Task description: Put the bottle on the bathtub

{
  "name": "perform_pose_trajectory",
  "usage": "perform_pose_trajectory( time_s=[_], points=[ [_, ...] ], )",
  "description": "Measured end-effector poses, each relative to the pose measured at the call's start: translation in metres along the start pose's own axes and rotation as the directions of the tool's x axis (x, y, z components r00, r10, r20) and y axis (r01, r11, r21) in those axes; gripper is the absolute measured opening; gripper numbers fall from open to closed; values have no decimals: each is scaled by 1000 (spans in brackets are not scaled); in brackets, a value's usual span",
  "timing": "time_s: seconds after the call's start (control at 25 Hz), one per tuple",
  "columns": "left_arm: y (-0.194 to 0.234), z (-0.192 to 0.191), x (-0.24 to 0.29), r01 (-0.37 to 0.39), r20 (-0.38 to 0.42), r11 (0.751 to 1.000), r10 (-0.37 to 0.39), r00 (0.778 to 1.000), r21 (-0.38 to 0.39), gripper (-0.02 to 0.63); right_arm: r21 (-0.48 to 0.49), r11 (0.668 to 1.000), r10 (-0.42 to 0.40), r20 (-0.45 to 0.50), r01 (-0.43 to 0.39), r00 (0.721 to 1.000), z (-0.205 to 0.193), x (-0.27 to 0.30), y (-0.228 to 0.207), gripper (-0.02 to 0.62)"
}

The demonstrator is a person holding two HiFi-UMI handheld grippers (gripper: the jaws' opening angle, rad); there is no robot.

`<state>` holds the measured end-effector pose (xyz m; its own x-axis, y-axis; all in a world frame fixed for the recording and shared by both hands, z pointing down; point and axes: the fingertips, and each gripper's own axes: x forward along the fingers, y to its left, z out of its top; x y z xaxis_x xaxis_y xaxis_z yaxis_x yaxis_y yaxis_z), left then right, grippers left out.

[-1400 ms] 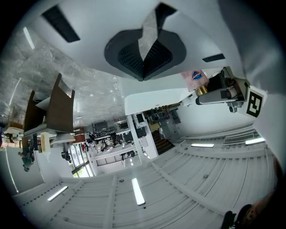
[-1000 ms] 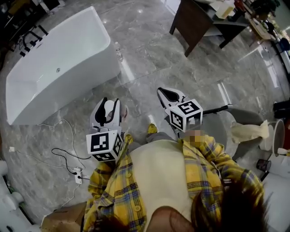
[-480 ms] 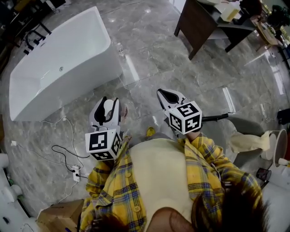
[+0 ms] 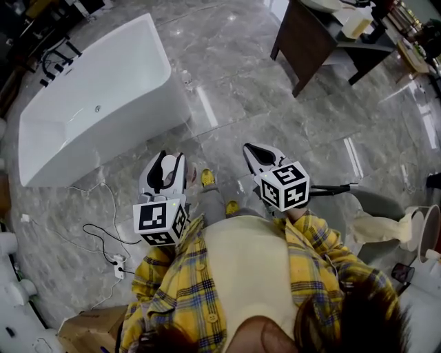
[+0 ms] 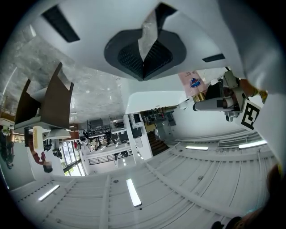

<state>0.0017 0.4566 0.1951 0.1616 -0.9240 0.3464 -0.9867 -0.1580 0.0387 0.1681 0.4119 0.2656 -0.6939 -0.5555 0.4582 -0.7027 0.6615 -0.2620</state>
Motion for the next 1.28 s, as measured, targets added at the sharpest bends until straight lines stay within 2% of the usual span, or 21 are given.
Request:
perform_pose_trajectory(
  time_s=[0.24,0.56,1.28],
  points=[
    [10,4,34,9,1,1000,-9,1000,7,178,-11,1000,-12,-14,12,1000,6,16,-14,14],
    [28,11,86,60,-10,998,-59,998,9,179,-18,999,-34,-26,34,999,29,58,-40,14],
    [104,51,193,136,-35,991,-136,990,5,179,-34,999,-35,-71,32,997,112,189,-66,14]
  ],
)
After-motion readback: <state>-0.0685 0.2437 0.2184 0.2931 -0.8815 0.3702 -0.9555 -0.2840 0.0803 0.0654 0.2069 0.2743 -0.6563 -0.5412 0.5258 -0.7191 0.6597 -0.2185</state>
